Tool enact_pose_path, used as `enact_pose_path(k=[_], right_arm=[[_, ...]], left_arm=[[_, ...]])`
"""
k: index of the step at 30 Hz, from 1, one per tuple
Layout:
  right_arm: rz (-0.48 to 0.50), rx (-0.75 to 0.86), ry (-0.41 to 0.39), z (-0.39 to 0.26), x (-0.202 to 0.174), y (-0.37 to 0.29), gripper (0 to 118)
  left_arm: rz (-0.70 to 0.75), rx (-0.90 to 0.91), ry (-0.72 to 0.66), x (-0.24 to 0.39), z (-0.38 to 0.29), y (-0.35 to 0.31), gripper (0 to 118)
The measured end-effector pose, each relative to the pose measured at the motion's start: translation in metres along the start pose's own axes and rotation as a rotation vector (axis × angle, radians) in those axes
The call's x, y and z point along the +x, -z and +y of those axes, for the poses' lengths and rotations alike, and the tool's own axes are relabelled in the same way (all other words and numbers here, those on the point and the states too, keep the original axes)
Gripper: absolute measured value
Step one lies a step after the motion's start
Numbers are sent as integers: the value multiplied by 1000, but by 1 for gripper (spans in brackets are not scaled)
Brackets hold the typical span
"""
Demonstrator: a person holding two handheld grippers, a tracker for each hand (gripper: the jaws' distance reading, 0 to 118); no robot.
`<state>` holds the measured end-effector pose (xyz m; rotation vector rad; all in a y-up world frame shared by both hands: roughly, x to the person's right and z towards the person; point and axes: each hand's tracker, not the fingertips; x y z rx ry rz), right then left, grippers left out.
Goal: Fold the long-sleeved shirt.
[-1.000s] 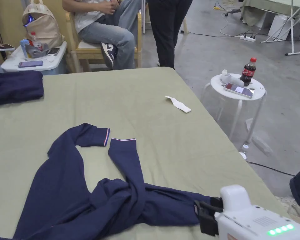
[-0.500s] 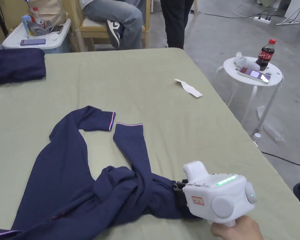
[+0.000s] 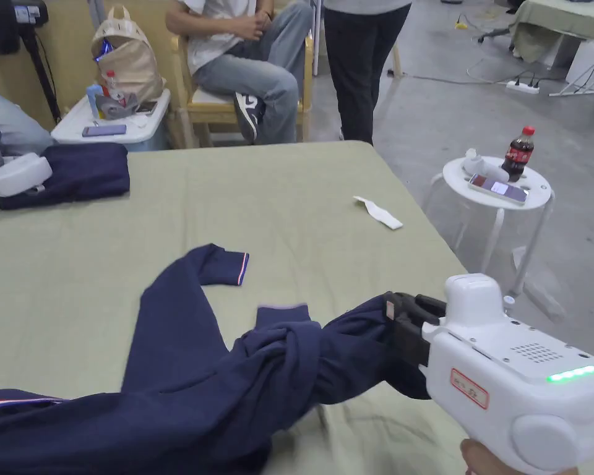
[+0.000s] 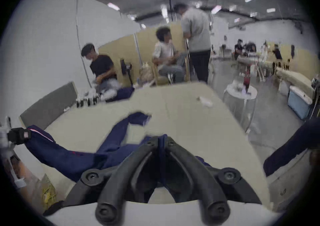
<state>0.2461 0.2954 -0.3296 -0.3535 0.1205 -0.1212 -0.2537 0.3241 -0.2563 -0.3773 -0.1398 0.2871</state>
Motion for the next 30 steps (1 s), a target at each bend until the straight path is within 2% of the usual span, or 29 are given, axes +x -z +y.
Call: enact_pose_path(k=[5,7,11,14,17,23,26,30], right_arm=[[-2,190,-39,74,-22,-69,7],[-12,236,-97,113,-28,-83,7],[-15,321,-137,193,-37,-95,7],[-14,337,-143,256,-42,-89,7],[-30,339,-149,322,-43,-67,7],[-150,319,-194,409,-52,-26,7],[-234,277,-154,445,-58,3,7],[-237,321,-106,477,-84,24,7]], left_arm=[[-60,205,46,20,61,-61,4],[-87,254,91,27,95,-71,4],[-80,354,179,58,173,-73,4],[-129,390,167,65,230,-49,4],[-115,388,155,76,292,-18,4],[-22,382,178,111,382,45,4],[1,388,125,117,419,75,4],[131,431,154,130,464,117,4]])
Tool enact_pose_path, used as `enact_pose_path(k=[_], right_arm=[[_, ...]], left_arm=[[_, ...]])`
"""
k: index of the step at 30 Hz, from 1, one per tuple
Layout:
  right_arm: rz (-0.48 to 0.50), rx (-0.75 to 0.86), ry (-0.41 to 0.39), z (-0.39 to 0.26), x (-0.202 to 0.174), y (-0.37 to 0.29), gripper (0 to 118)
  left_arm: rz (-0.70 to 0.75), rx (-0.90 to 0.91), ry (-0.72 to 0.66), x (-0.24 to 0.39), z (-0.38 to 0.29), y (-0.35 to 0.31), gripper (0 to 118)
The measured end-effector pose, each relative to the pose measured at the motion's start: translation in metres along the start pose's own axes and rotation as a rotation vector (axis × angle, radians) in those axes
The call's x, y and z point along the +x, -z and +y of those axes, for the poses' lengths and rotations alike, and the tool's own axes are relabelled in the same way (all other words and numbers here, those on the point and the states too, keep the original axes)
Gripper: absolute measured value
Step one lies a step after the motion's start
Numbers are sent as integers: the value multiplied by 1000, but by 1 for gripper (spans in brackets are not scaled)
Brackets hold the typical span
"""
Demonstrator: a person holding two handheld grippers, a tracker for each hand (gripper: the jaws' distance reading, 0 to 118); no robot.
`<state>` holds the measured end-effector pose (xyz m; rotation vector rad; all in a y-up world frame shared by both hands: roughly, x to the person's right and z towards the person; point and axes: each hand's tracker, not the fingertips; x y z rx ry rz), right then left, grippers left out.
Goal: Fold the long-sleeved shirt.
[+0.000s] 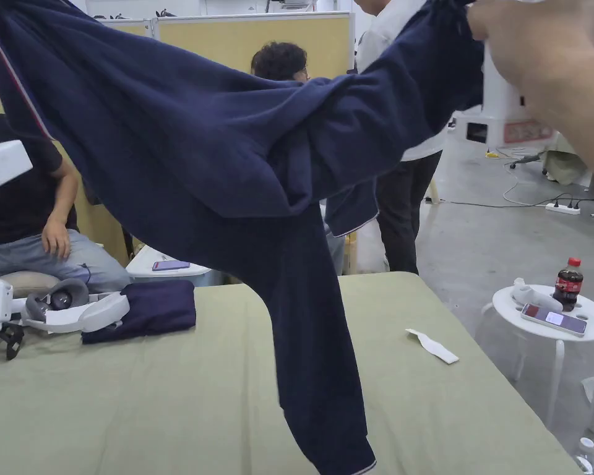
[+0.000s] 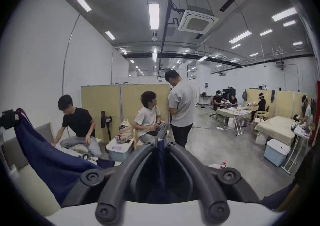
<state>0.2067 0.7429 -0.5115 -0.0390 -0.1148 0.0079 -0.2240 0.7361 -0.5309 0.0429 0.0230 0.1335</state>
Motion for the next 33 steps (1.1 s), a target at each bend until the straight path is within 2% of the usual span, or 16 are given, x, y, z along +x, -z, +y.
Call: enact_pose_path(k=[2,4,8,9,11,12,13,14,18,22,25,27,30,31,33], right_arm=[[3,2,-13,6,-8,37,7],[21,11,-93,-3,-21,55,7],[63,-6,-168,-70,-29,83,7],[82,-20,-148,-97,-27,88,7],[158,-64,-58,-156,-22,91,7],[160,-92,-43,-190,-22,92,7],[152,-152,-64,-222,-17,86,7],[151,-169,-22,-260,-14,81,7],[149,-342,110,-414,6,41,7],[116,-508,117,-534,21,-24,7],[49,-518,93,-571,37,-86,7],[50,-481,178,-576,58,-122,7],[6,-494,129,-561,66,-173,7],[-17,-493,140,-558,70,-189,7],[-35,-498,235,-555,81,-220,7]], left_arm=[[-7,-4,-29,-1,2,17,4],[-30,6,-41,-7,-8,25,4],[-62,-16,82,-16,-75,28,4],[-86,-44,86,-22,-99,28,4],[-107,-88,77,-33,-156,24,4],[-116,-127,83,-41,-190,22,4],[-93,-149,106,-44,-221,19,4],[-51,-200,146,-45,-256,14,4],[-71,-412,105,-58,-396,-32,4],[-85,-657,87,-72,-508,-96,4],[-45,-648,24,-76,-529,-161,4],[-7,-607,-27,-86,-525,-196,4],[20,-598,-171,-102,-502,-234,4],[37,-581,-200,-105,-493,-250,4],[14,-585,-170,-111,-483,-267,4]])
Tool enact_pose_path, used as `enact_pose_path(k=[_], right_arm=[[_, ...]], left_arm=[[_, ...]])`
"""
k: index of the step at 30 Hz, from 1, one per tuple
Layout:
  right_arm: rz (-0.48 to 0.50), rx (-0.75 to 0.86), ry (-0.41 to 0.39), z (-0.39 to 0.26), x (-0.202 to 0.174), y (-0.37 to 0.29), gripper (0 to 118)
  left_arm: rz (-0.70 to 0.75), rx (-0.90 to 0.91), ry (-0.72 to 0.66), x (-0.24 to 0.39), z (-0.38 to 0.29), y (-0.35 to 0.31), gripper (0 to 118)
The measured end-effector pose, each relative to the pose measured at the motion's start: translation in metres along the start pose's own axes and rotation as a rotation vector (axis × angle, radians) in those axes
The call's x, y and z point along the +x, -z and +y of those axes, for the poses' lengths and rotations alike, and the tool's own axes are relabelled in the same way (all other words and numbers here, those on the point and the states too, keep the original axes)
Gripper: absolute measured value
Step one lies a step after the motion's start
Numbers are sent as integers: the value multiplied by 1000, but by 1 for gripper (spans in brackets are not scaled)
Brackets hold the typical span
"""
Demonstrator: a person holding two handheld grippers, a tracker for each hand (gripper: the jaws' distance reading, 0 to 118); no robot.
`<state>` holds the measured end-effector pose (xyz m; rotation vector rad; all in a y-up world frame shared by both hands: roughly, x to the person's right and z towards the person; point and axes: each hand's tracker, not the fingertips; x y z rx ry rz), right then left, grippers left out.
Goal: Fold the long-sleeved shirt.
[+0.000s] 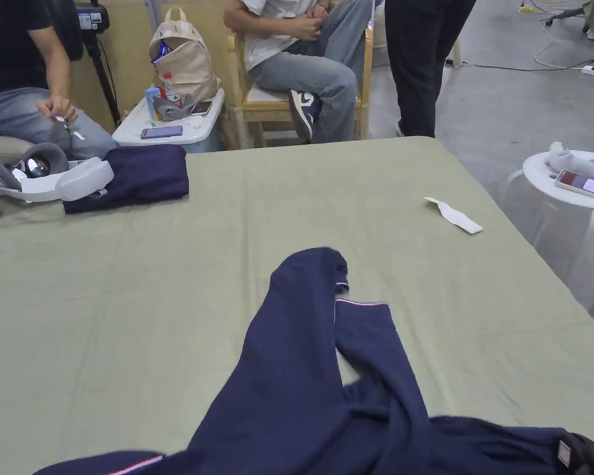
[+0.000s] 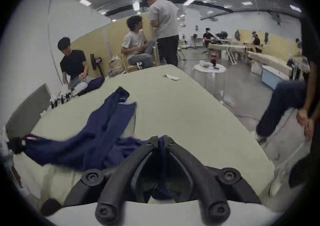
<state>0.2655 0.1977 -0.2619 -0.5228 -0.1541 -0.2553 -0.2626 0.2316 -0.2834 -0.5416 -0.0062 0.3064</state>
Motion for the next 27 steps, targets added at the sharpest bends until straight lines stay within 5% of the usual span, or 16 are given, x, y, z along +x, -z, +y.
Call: enact_pose_path(k=[7,8,11,12,15,21,23,25,27], right_arm=[[-12,-259,-65,-48,15,-35,11],[-10,-274,-76,-52,16,-36,18],[-77,-215,-144,-41,9,-52,38],[-77,-185,-157,-30,5,-59,49],[-13,-37,-180,5,-10,-84,59],[206,156,-141,52,-48,-115,61],[246,130,-107,52,-58,-111,55],[262,109,-101,45,-67,-100,4],[198,61,-142,33,-76,-93,1]], left_arm=[[43,-286,170,-6,-50,-2,6],[44,-288,155,-8,-53,-3,13],[72,-255,107,-8,-49,-20,70],[34,-203,64,-7,-43,-32,74],[-57,-78,31,-6,-16,-66,75],[-101,91,124,25,24,-102,77],[-128,91,112,44,30,-102,71],[-136,60,99,54,26,-92,8],[-53,41,104,58,15,-84,0]])
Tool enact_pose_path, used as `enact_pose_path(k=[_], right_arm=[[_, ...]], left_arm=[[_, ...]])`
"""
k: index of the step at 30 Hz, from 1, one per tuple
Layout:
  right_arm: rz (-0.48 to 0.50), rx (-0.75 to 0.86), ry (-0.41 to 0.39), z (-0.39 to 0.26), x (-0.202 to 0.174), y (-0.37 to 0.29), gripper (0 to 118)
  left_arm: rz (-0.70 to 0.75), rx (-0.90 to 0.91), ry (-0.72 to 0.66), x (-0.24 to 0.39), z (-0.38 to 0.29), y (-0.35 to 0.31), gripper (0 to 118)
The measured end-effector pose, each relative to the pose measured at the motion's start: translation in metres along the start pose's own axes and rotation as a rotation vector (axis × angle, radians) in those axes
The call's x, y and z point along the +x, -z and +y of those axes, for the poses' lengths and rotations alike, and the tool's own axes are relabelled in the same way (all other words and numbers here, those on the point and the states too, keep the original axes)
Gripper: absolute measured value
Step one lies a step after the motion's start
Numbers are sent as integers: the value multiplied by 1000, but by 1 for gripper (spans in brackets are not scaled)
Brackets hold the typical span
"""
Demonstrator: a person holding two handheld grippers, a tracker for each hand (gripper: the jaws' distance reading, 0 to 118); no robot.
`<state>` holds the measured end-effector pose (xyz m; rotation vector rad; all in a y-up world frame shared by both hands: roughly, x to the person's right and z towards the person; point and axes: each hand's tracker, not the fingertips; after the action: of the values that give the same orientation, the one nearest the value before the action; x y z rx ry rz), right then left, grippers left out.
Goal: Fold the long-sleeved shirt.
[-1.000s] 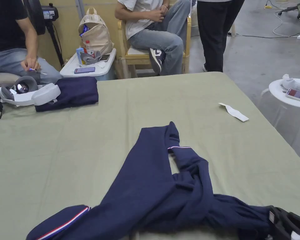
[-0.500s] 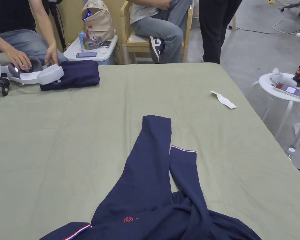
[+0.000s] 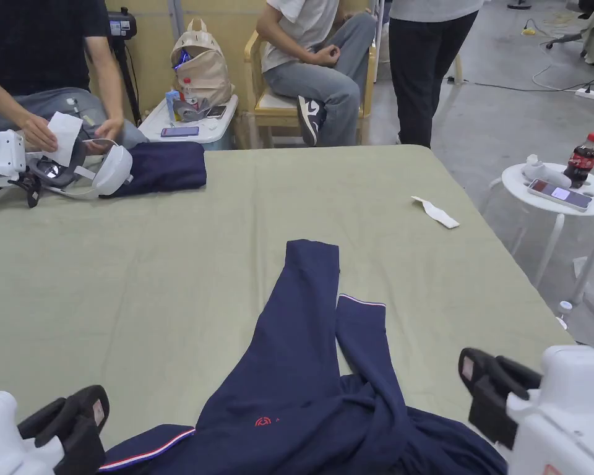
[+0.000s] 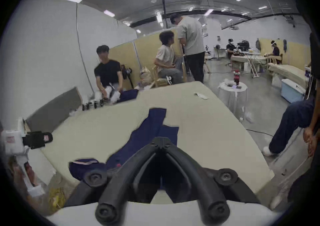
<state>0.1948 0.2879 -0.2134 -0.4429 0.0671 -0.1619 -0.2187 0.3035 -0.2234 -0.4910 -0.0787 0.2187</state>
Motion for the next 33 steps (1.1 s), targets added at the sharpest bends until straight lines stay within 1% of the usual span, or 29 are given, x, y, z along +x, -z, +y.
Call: enact_pose_path(k=[1,2,3,4,5,7,10,11,12,13,14,16,18,20,21,22,23,24,25,26,27,28,30,31,33], right_arm=[[-12,-27,-35,-3,-6,4,1],[3,-20,-23,-8,-6,5,1],[26,-27,-2,-12,-3,5,1],[54,-51,40,-15,1,6,1],[59,-65,63,-17,4,7,1],[26,-73,61,-21,10,9,1],[-11,-87,62,-24,23,14,1],[-15,-96,79,-25,28,17,1],[-12,-108,115,-29,35,20,1],[-12,-116,154,-29,38,21,1],[-21,-125,169,-32,43,23,1],[-46,-143,169,-40,51,27,1],[-77,-176,166,-46,59,29,1],[-89,-185,177,-51,66,30,1],[-97,-187,187,-49,67,28,1],[-101,-192,195,-50,70,29,1],[-106,-199,197,-51,72,30,1],[-114,-205,193,-52,73,31,1],[-122,-209,188,-53,74,31,1],[-125,-212,188,-52,75,32,1],[-121,-214,191,-52,76,33,1],[-116,-215,194,-51,77,34,1],[-116,-216,183,-52,77,34,1],[-124,-218,172,-50,77,33,1],[-134,-213,152,-49,78,33,1]], left_arm=[[-52,-29,20,2,-3,5,0],[-86,-43,14,4,-5,9,0],[-100,-44,-2,6,-6,13,0],[-108,-60,-4,10,0,21,0],[-108,-92,12,13,3,31,0],[-99,-120,32,19,16,59,0],[-212,-268,111,15,35,133,0],[-221,-296,124,15,35,156,4],[-215,-370,142,19,38,188,29],[-200,-433,162,19,32,216,59],[-178,-476,175,18,21,240,75],[-187,-594,152,20,-3,276,72],[-209,-707,159,21,-26,300,72],[-216,-803,226,26,-49,307,66],[-186,-828,256,28,-61,313,65],[-152,-711,300,33,-59,299,64],[-155,-674,285,39,-55,299,64],[-93,-707,287,37,-59,297,55],[-49,-683,291,38,-55,296,38],[-62,-650,252,35,-50,297,5],[-43,-628,211,30,-50,294,0],[-80,-615,153,28,-49,293,0],[-85,-511,147,32,-34,269,0],[-114,-459,129,32,-24,252,0],[-156,-352,85,32,13,214,0]])
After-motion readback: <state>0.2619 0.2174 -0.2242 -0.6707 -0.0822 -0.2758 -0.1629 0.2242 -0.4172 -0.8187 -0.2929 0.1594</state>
